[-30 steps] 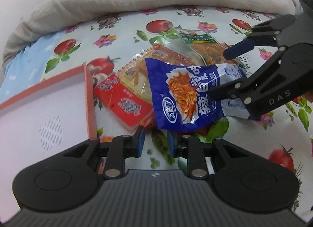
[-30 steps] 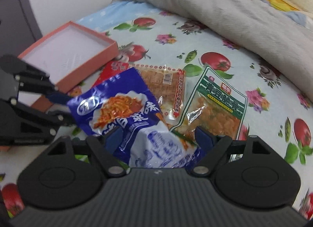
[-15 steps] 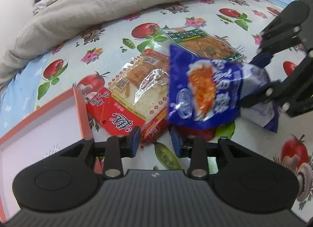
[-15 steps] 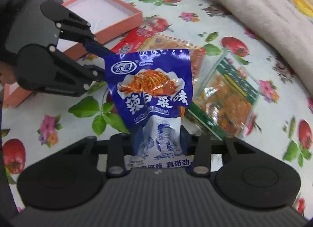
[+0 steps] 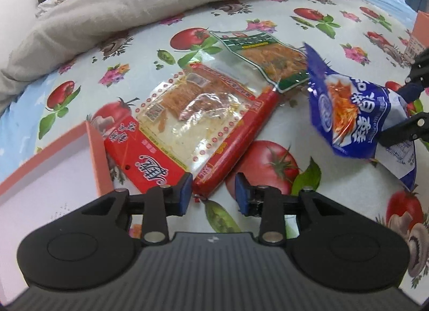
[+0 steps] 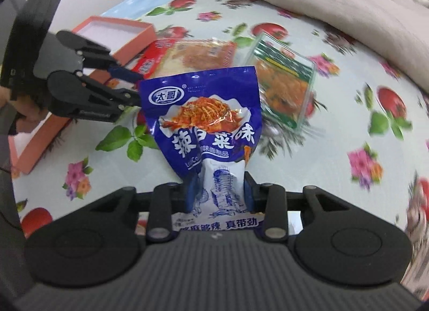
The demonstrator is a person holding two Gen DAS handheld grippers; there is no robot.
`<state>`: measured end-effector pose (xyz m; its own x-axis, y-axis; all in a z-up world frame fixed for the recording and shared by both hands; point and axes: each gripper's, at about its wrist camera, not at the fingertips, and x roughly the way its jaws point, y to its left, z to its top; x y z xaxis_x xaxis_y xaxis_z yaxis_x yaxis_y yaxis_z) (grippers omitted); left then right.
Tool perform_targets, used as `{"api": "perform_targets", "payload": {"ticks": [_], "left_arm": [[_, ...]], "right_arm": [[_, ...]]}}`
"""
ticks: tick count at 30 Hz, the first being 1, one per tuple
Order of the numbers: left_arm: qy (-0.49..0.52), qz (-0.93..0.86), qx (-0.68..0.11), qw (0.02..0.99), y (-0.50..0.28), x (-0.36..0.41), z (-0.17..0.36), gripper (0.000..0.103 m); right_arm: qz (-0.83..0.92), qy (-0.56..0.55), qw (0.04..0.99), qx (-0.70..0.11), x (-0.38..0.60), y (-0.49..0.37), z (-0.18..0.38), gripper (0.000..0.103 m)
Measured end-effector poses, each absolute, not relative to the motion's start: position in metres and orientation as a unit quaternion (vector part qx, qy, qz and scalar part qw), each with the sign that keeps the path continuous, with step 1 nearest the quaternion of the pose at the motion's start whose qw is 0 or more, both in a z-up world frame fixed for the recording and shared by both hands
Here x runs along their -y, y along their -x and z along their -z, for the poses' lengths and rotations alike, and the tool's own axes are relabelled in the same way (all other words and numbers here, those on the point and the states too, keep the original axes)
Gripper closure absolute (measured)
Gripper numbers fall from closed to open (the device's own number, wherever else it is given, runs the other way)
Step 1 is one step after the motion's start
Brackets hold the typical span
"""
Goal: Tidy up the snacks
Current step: 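Grasp the red sausage stick with left gripper while right holds the blue bag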
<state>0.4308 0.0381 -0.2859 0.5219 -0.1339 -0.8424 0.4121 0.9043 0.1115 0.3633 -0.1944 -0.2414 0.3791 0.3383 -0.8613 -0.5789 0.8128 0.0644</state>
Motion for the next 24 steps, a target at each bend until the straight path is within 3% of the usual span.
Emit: {"api": "perform_targets", "payload": {"ticks": [2, 5, 16, 24], "left_arm": [[-0.149, 0.162, -0.464, 0.858, -0.427, -0.036, 0.286, 0.076], [-0.143, 0.174, -0.466, 0.856, -0.418, -0.03, 0.283, 0.079], [-0.102, 0.168, -0.466, 0.863, -0.353, -0.015, 0.27, 0.082], [-0.014, 0.14, -0.48, 0.866, -0.304, -0.014, 0.262, 0.082]], "right_arm": [[-0.261, 0.113, 0.826, -0.486, 0.202, -0.358, 0.243, 0.065], [-0.235, 0.098, 0.834, -0.489, 0.213, -0.348, 0.245, 0.065], [-0.164, 0.079, 0.861, -0.475, 0.228, -0.293, 0.239, 0.065], [-0.1, 0.052, 0.874, -0.472, 0.241, -0.25, 0.244, 0.065]]}}
